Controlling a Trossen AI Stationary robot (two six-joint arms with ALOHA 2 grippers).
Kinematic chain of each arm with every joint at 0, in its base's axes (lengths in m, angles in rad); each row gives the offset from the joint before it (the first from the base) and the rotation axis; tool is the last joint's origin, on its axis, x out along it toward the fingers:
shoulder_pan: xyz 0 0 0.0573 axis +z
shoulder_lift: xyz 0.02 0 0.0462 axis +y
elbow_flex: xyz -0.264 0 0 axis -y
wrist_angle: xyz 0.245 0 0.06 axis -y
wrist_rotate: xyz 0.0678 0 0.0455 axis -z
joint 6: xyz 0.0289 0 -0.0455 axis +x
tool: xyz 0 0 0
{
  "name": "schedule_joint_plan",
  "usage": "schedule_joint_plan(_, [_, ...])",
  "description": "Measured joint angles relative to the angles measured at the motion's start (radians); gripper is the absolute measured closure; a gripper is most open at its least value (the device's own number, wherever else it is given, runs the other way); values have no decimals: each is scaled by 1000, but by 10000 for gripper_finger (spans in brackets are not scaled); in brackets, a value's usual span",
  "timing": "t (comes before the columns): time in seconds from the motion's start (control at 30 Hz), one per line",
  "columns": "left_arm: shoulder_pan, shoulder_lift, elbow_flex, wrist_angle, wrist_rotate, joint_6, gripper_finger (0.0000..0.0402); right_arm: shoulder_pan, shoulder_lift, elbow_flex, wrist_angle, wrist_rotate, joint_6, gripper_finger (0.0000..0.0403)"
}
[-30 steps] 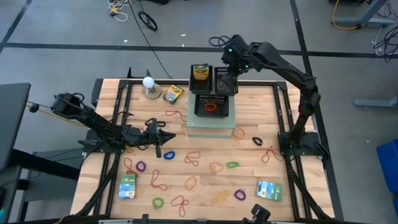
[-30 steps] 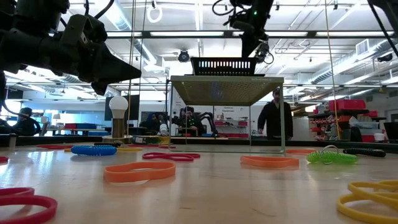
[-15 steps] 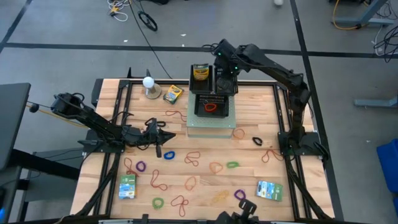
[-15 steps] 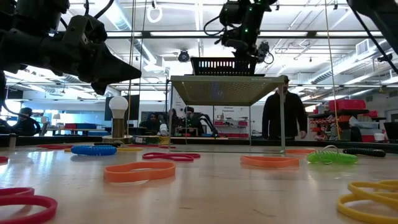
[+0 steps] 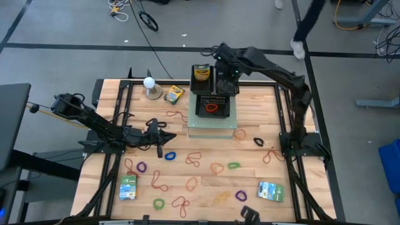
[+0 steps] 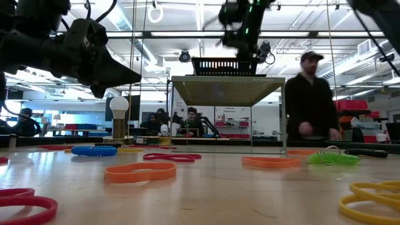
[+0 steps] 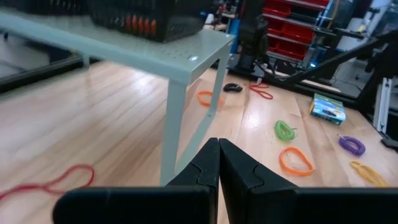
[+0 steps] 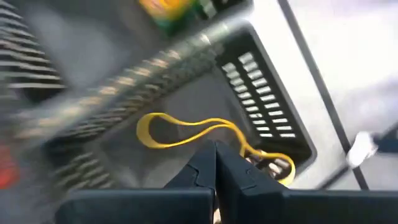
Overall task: Pick & Place Office Desk Supplies
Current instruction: Put the yellow rubber band into the top right black bin on the shelf
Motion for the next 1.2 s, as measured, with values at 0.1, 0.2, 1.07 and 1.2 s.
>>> schedule_joint_plan(0.1, [0,0,0,-1,-2,-19,392,45,-53,0,3,-5,21,401])
schedule_joint_plan(0.2, [0,0,0,5,-2,19,392,92,-95,0,36,-10,49,402])
schedule_joint_plan(1.07, [-2,0,189,-414,221,-74,395,602,-771,-1055,917,200,314,398])
schedule_joint_plan(1.2, [-2,0,332,-787,259,-141,381,685,-790,-1132,983,229,307,398])
